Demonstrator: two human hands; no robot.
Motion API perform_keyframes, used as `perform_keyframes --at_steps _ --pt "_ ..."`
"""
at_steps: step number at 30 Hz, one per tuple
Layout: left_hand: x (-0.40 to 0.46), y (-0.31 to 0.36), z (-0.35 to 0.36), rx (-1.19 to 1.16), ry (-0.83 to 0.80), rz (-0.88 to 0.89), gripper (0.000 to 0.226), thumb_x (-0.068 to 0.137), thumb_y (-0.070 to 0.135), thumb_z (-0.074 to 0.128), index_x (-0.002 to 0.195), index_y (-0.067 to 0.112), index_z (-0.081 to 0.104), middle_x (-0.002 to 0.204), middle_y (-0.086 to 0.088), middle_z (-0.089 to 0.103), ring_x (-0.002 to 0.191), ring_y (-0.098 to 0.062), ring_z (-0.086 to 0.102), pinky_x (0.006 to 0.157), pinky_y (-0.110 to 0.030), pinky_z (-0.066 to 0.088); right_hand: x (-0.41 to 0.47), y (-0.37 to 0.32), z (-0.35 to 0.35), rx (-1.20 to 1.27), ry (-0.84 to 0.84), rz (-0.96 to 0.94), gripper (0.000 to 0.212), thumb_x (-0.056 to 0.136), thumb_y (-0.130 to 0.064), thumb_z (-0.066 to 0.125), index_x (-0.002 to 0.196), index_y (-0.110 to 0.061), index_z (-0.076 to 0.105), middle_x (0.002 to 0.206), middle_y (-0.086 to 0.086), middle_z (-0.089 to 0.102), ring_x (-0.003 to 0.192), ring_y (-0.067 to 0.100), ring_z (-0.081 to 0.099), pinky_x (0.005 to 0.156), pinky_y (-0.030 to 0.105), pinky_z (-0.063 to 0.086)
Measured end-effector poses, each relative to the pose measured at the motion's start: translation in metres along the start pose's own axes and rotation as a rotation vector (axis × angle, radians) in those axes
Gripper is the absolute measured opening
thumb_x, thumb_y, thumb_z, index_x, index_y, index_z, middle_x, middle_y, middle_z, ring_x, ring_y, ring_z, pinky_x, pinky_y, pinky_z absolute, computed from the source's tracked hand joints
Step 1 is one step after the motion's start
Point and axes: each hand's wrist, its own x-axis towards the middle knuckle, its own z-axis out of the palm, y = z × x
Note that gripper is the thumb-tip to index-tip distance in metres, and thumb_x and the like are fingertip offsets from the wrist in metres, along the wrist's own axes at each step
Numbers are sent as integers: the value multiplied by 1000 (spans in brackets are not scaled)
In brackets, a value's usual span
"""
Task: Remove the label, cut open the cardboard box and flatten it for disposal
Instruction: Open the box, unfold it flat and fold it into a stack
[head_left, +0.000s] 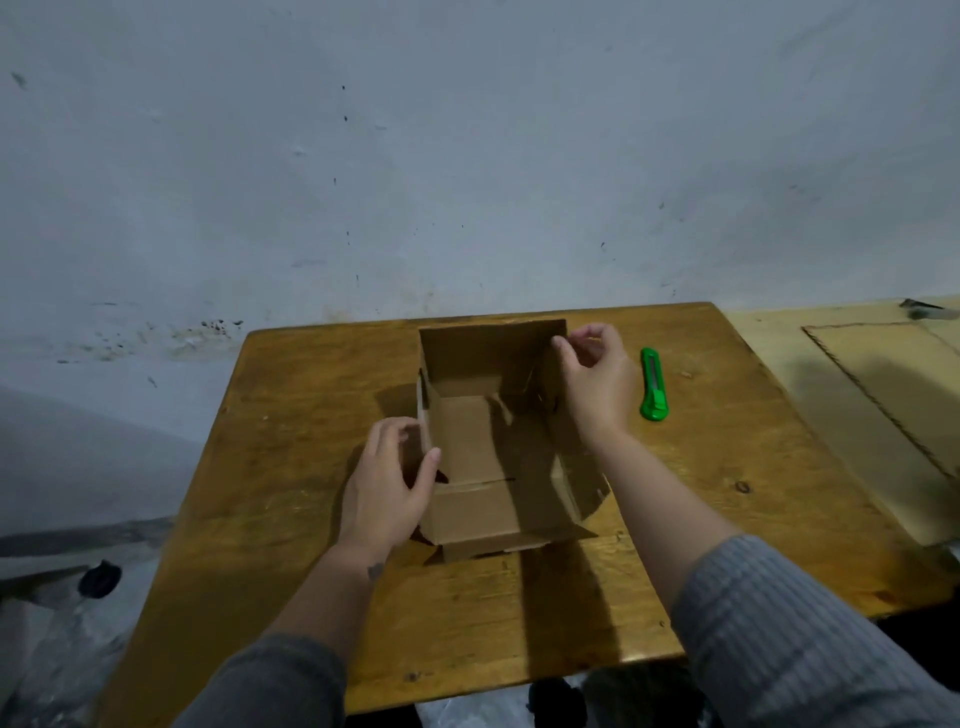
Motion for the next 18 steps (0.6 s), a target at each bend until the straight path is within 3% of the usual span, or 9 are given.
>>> perform_keyframes --at_steps 2,4,7,10,13,18 --pt "13 0 0 -5 -54 -78 60 90 51 52 140 21 37 141 4 40 125 -13 48 92 -31 47 -1 5 4 0 -79 -21 25 87 -8 64 109 -18 60 100 -9 63 96 7 62 73 5 46" --pt "26 4 2 11 -153 -142 71 91 55 49 148 18 27 152 1 32 134 -17 40 102 -37 43 -3 11 10 -15 -148 -9 46 89 0 57 125 -28 55 114 -15 57 102 3 57 72 5 47" --pt "34 9 8 31 -183 -162 65 96 45 45 151 21 22 156 4 28 138 -17 35 109 -33 35 -1 17 19 -54 -154 -26 61 90 4 52 136 -34 45 126 -17 53 103 1 57 69 3 45" --pt "33 4 8 -14 -181 -183 62 99 36 43 153 27 15 156 12 24 136 -15 37 105 -25 34 11 15 22 -134 -73 -68 56 90 3 52 135 -30 48 108 -13 58 92 3 59 71 8 43" --pt "33 -2 8 -29 -200 -175 62 98 36 43 152 33 12 156 13 25 125 -22 51 101 -35 46 29 10 23 -182 36 -142 40 91 -6 56 125 -26 61 101 1 73 81 12 65 70 26 52" --pt "17 2 8 -90 -177 -194 61 99 27 46 152 32 16 155 14 27 137 -13 37 107 -35 42 39 9 20 -117 107 -79 30 91 -14 60 119 -23 65 101 2 73 84 9 66 77 31 57"
